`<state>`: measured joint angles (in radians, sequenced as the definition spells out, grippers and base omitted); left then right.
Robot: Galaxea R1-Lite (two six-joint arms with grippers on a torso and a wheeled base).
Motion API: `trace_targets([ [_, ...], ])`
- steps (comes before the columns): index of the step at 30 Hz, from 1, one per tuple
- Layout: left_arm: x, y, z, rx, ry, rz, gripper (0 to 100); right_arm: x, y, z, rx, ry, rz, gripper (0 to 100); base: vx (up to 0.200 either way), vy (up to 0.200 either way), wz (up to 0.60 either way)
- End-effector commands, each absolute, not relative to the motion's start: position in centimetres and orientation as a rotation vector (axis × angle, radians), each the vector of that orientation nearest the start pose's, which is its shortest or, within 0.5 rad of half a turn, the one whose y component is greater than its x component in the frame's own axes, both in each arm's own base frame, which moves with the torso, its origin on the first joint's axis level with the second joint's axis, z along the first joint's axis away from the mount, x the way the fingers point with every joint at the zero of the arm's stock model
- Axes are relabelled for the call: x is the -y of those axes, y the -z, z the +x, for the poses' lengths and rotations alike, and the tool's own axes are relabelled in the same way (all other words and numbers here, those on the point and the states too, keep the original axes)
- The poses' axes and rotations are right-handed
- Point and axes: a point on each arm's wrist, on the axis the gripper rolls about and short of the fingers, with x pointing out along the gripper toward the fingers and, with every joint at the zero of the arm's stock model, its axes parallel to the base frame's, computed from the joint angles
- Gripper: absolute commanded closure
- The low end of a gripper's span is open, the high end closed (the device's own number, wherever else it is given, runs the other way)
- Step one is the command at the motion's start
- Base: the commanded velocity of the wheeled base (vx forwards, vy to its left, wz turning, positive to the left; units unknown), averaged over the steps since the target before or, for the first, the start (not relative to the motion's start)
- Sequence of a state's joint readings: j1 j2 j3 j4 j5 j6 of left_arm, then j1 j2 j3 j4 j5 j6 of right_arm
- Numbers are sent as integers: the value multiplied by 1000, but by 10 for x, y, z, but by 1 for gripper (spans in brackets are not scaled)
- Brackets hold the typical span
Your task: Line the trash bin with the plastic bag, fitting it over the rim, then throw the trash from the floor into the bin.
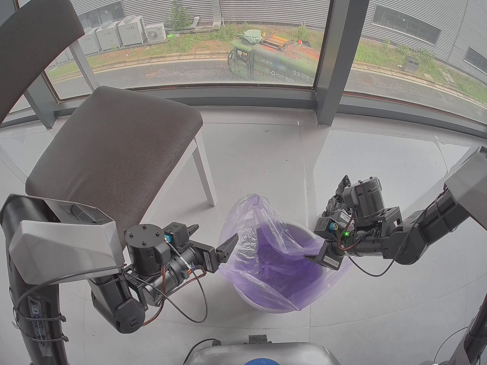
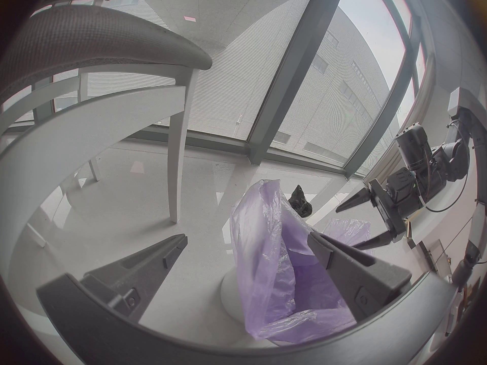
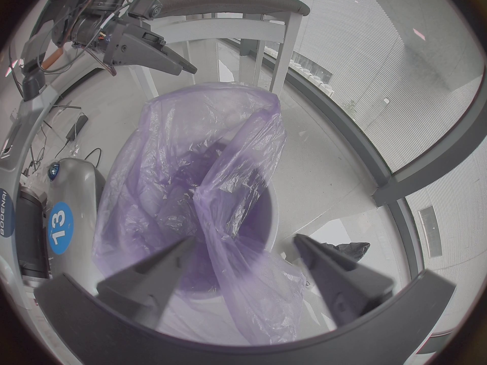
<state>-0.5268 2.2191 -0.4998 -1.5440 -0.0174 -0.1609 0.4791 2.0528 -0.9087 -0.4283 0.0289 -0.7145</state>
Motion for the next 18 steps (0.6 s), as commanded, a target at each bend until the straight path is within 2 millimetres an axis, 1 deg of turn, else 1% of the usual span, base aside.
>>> trace_targets([
  [1, 175, -37, 289, -219, 546, -110, 0, -166, -60, 320, -523, -726, -829, 100, 0, 0, 0],
  [5, 188, -40, 292, -222, 573, -107, 0, -165, -61, 319, -519, -721, -824, 100, 0, 0, 0],
  [10, 203, -36, 289, -284, 616, -85, 0, -165, -64, 319, -509, -717, -821, 100, 0, 0, 0],
  [12, 205, -35, 291, -287, 617, -84, 0, -165, -65, 320, -499, -713, -820, 100, 0, 0, 0],
  [16, 207, -32, 303, -295, 602, -83, 0, -165, -73, 320, -458, -696, -813, 100, 0, 0, 0],
  [17, 207, -32, 303, -295, 602, -83, 0, -165, -73, 320, -458, -696, -813, 100, 0, 0, 0],
  [18, 203, -28, 312, -303, 579, -84, 0, -165, -77, 320, -448, -692, -812, 100, 0, 0, 0],
])
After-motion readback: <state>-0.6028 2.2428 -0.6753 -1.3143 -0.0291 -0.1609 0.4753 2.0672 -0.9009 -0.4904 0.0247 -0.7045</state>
